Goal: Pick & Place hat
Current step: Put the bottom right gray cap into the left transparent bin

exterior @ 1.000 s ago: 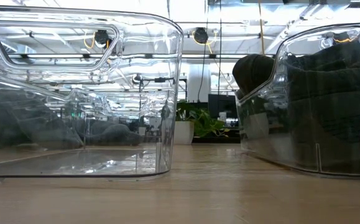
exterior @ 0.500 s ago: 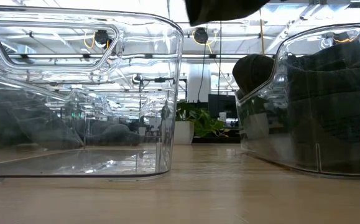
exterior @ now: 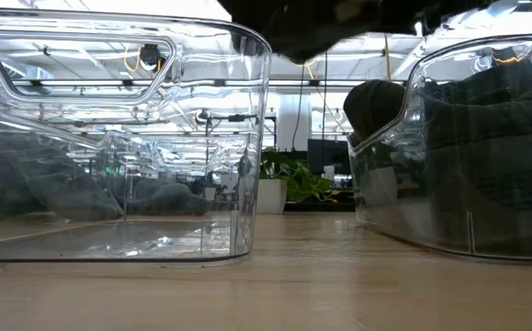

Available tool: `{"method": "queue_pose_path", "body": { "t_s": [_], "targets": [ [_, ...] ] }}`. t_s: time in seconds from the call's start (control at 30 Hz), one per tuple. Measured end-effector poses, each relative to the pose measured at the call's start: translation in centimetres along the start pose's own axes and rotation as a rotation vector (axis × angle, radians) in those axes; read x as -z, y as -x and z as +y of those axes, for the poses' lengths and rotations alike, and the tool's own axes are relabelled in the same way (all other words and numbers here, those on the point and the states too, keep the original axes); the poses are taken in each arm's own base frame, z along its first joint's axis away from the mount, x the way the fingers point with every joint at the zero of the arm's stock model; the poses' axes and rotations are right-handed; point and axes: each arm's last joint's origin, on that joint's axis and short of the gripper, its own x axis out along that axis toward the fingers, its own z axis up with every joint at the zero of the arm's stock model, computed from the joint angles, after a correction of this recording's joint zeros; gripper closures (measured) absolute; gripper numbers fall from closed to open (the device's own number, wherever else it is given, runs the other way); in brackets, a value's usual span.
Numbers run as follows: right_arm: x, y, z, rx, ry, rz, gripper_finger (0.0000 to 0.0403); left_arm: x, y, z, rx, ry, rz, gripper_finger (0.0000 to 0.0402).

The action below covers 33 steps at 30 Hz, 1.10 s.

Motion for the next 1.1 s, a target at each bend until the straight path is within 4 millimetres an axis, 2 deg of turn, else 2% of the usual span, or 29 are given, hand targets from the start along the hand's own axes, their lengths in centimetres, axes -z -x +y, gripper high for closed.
{"method": "queue_pose_path", "body": {
  "t_s": [0.13,0.3,0.5,0.6,0.7,0.8,0.93,1.1],
  "targets": [
    [0.2,-1.1,-1.4,0.078,0.008,0.018,0.0287,0.6,-1.4,-0.3,0.004,-0.070,0.052,0.0392],
    [-0.8,-2.8,-5.3,0.220,-0.029,0.016,0.0287,1.7,-3.5,-0.8,0.022,-0.185,0.114,0.0392],
    [0.3,-5.4,-9.9,-0.090,-0.300,0.097,0.0294,2.4,-4.7,-1.0,0.042,-0.256,0.138,0.0392],
    [1.3,-6.5,-12.0,-0.154,-0.423,0.133,0.0292,2.3,-4.6,-1.0,0.047,-0.265,0.125,0.0392],
    [2.0,-7.5,-13.6,-0.262,-0.568,0.138,0.0272,2.1,-4.0,-1.1,0.047,-0.270,0.109,0.0392],
    [2.4,-8.5,-13.9,-0.469,-0.699,0.135,0.0239,1.7,-3.3,-1.2,0.051,-0.280,0.083,0.0392],
    [2.5,-10.0,-12.8,-0.743,-0.780,0.126,0.0183,1.4,-2.4,-1.3,0.053,-0.291,0.055,0.0392],
    [4.4,-11.8,-10.8,-0.810,-0.803,0.213,0.0127,0.8,-1.6,-0.4,0.048,-0.266,0.029,0.0392]
  ]
}}
